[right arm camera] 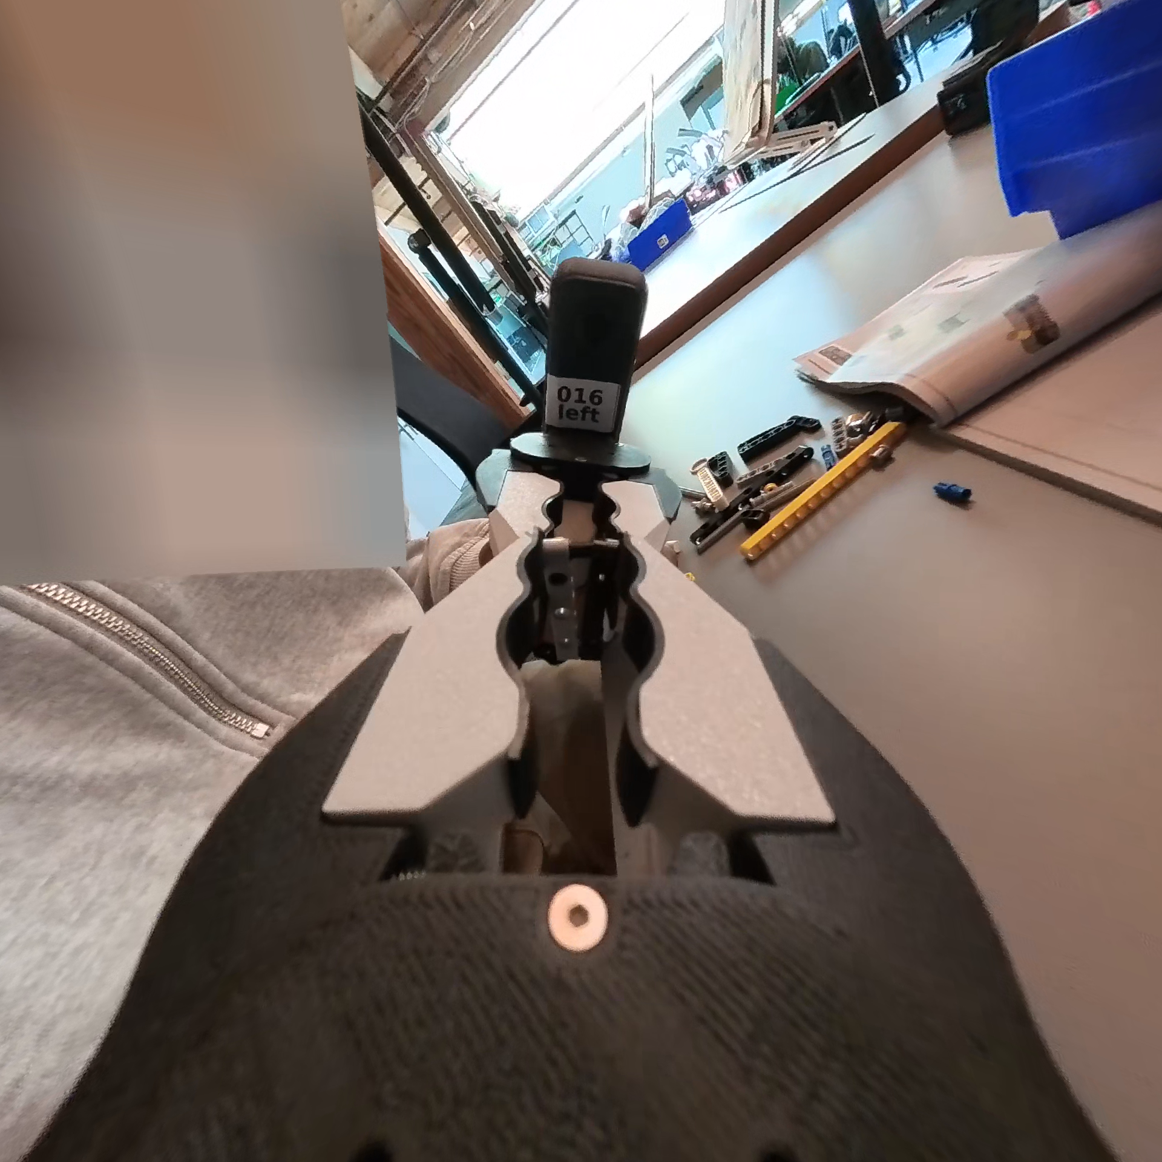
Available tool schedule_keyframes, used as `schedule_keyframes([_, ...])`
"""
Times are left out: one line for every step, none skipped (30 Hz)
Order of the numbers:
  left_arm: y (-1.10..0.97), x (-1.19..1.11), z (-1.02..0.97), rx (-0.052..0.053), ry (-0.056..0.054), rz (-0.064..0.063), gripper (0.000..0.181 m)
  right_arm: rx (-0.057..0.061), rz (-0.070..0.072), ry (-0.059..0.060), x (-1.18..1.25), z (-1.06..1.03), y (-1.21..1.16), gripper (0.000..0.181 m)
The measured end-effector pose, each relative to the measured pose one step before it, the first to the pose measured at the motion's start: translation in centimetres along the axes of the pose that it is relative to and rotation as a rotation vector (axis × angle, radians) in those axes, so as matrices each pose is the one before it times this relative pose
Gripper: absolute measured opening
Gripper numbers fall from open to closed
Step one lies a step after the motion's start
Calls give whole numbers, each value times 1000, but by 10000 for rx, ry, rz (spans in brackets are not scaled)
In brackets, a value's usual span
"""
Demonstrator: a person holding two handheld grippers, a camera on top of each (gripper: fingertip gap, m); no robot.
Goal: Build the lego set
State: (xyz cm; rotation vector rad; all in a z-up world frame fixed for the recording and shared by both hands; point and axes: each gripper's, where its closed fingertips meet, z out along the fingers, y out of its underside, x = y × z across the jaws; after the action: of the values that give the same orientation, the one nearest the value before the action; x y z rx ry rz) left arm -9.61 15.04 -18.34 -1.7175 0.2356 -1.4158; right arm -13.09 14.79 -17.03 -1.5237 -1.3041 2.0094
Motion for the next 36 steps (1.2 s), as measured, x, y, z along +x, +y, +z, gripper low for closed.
schedule_keyframes([-25,27,-21,13,33,-21,17,-5,38,-14,-6,31,-9,22])
schedule_keyframes([-11,-8,-25,9,11,-24,17,8,105,-30,77,15,-33,22])
schedule_keyframes([-91,-74,-22,58,-50,-5,17,82,229,-69,117,31,-106,22])
schedule_keyframes([-123,-81,-54,82,-53,7,17,145,255,-107,121,39,-126,22])
schedule_keyframes([-113,-118,-71,63,-75,11,17,142,159,-65,167,14,-88,22])
schedule_keyframes([-114,-159,-75,56,-130,89,17,115,60,-14,175,-77,-106,23])
schedule_keyframes([-217,-196,-102,133,-224,194,17,98,-22,105,270,-152,-137,24])
schedule_keyframes([-375,-187,-206,229,-255,226,17,147,-29,186,340,-238,-270,33])
schedule_keyframes([-435,-297,-262,210,-323,183,17,207,-2,69,160,-289,-392,38])
schedule_keyframes([-416,-405,-275,181,-386,222,17,190,-6,-54,-61,-236,-347,37])
schedule_keyframes([-339,-426,-265,126,-415,308,17,87,-15,1,-15,-114,-164,38])
schedule_keyframes([-148,-272,-159,-1,-324,344,17,-5,-62,47,7,33,37,39])
schedule_keyframes([43,-83,-11,-122,-204,328,17,-57,-122,56,-16,131,131,40])
schedule_keyframes([209,105,103,-197,-72,291,17,-82,-175,5,-123,186,167,40])
schedule_keyframes([281,228,164,-199,49,183,17,-67,-192,-44,-190,183,108,41])
schedule_keyframes([230,270,155,-117,136,15,17,-20,-183,-80,-217,114,24,41])
schedule_keyframes([82,308,96,-1,228,-148,17,12,-148,-78,-181,50,-15,42])
schedule_keyframes([25,352,66,32,307,-216,17,6,-89,-112,-182,-2,-6,41])
schedule_keyframes([90,576,77,-40,464,-176,17,-7,-5,-137,-178,-24,0,39])
schedule_keyframes([92,407,77,-57,319,-126,17,-10,-5,-219,-296,-11,22,38])
schedule_keyframes([83,246,87,-53,175,-48,17,-32,14,-161,-225,22,71,36])
schedule_keyframes([19,248,55,2,153,-27,17,-84,15,-109,-166,70,130,35])
schedule_keyframes([2,194,64,14,106,-44,17,-90,-26,-154,-272,85,157,27])
schedule_keyframes([64,112,95,-18,69,-65,17,-3,-47,-43,-129,63,39,23])
schedule_keyframes([132,86,96,-43,74,-76,17,17,-24,19,-38,42,15,23])
schedule_keyframes([57,11,45,6,28,-48,17,2,13,24,12,1,18,22])
schedule_keyframes([50,-5,40,-4,19,-60,17,-1,24,16,16,0,31,22])
schedule_keyframes([102,17,46,-47,37,-48,17,-2,23,32,7,21,47,22])
schedule_keyframes([134,-19,52,-70,19,-31,17,14,-19,56,1,25,36,22])
schedule_keyframes([58,37,35,-33,54,-62,17,44,-92,64,-45,22,-8,21])
schedule_keyframes([-2,89,14,6,92,-89,17,14,-104,53,-60,22,4,21])
schedule_keyframes([8,53,21,15,60,-64,17,-43,-39,41,-3,-14,26,21])
schedule_keyframes([28,-29,30,0,-10,2,17,-42,61,-8,29,-38,62,20])
schedule_keyframes([57,-17,33,-26,-23,12,17,-32,147,-43,54,-42,60,21])
schedule_keyframes([45,-89,43,-21,-54,0,17,-8,138,-14,87,-44,57,22])
schedule_keyframes([31,-89,13,-15,-43,-10,17,-16,68,20,71,4,45,21])
